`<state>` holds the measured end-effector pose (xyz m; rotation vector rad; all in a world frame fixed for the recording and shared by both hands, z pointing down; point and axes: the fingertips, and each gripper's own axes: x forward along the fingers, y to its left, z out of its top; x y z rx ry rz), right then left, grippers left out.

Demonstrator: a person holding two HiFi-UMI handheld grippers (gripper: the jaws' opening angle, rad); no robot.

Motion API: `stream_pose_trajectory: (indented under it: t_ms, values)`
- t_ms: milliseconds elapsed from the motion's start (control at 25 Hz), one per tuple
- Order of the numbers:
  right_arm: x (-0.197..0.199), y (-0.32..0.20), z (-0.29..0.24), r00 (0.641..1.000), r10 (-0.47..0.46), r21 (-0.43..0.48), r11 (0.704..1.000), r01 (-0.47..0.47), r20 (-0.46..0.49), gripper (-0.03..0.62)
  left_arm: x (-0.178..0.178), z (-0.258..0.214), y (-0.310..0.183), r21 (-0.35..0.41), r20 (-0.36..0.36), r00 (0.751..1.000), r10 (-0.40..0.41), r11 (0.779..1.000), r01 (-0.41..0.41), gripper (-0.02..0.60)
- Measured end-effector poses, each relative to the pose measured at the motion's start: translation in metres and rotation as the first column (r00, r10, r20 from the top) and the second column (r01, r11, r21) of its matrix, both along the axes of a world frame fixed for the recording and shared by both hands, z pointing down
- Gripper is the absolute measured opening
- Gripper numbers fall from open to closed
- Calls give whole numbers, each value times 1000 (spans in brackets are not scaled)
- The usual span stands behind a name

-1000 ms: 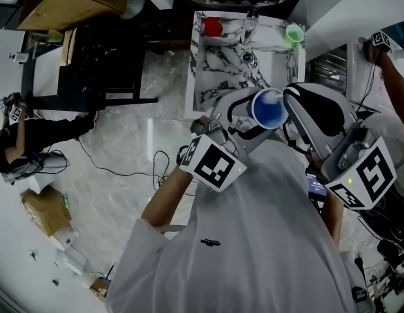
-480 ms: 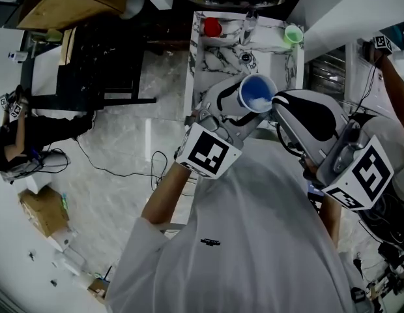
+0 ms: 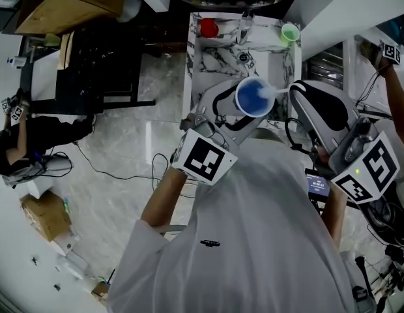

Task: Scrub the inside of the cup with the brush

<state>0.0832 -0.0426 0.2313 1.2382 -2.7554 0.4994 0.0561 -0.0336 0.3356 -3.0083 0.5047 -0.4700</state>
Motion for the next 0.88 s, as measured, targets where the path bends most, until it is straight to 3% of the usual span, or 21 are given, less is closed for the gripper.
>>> stream_pose_trajectory:
  t_ms: [160,440,880]
  values:
    - [1,-4,-8,1000,17,31,999,-17,3,25,11,2,12,-8,-4,999,40,999,-40,273]
    - [-21,0,-11,998,-52,54,997,50,36,25,15,5,15,-11,-5,998,57,998,-57,274]
    - [-42,12,-10,984,-171,7,985,171,52,25,-1,0,2,-16,0,1000,-5,1000,5,274]
